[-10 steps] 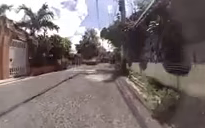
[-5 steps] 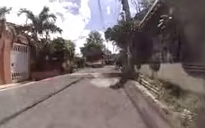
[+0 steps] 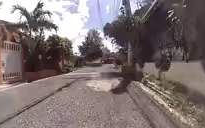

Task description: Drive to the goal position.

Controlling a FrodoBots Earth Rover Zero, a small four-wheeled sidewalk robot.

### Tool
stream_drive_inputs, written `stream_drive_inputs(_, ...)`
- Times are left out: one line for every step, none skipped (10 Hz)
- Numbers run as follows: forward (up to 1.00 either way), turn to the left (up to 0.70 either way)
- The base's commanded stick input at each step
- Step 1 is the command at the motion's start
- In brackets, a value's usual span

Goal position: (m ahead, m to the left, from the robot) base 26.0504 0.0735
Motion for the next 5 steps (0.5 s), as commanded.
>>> stream_drive_inputs(0.85, 0.0)
stream_drive_inputs(0.85, 0.0)
stream_drive_inputs(0.85, 0.0)
stream_drive_inputs(0.85, 0.0)
stream_drive_inputs(0.85, 0.0)
